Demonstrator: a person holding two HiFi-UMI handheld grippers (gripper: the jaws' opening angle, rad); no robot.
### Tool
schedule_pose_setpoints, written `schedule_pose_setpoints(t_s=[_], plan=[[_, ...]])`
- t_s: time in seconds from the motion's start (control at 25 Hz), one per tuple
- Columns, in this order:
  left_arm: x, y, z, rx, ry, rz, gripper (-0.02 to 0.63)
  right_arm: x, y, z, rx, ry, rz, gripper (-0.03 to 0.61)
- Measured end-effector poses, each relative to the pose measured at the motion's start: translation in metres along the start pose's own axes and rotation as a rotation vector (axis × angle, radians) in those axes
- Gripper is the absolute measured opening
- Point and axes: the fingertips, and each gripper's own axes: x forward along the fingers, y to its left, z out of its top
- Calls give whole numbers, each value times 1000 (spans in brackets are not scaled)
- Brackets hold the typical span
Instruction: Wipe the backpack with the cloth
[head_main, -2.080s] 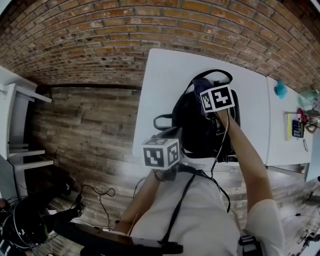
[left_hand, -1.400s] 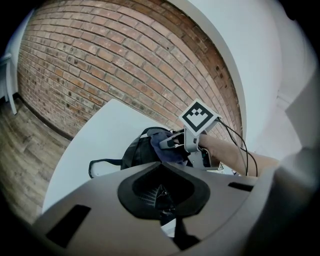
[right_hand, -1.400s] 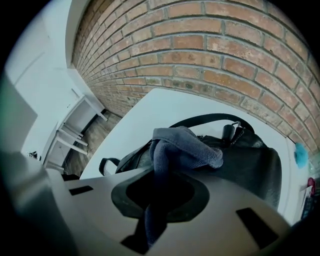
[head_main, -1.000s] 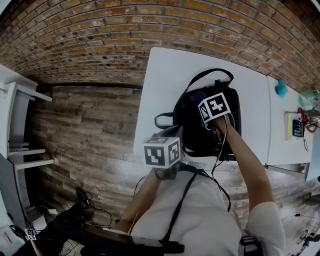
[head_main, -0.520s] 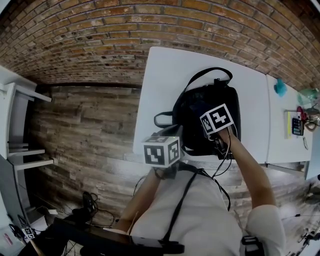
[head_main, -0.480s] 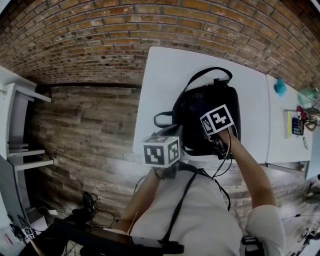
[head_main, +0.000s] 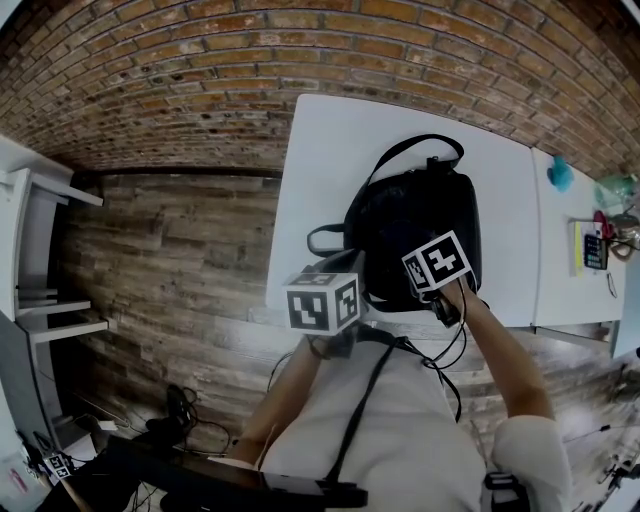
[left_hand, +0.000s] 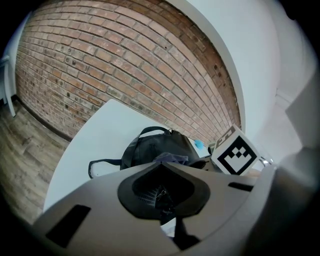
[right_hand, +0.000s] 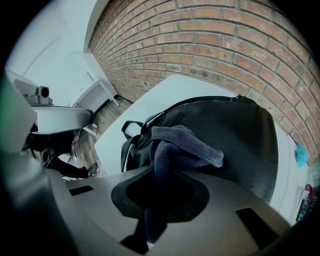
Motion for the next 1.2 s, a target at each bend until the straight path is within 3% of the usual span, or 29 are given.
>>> schedule_pose_setpoints(t_s=[1.2], plan=[[2,-3,-6,-11,8,-8,5,6,40,-77,-20,139,92,38]])
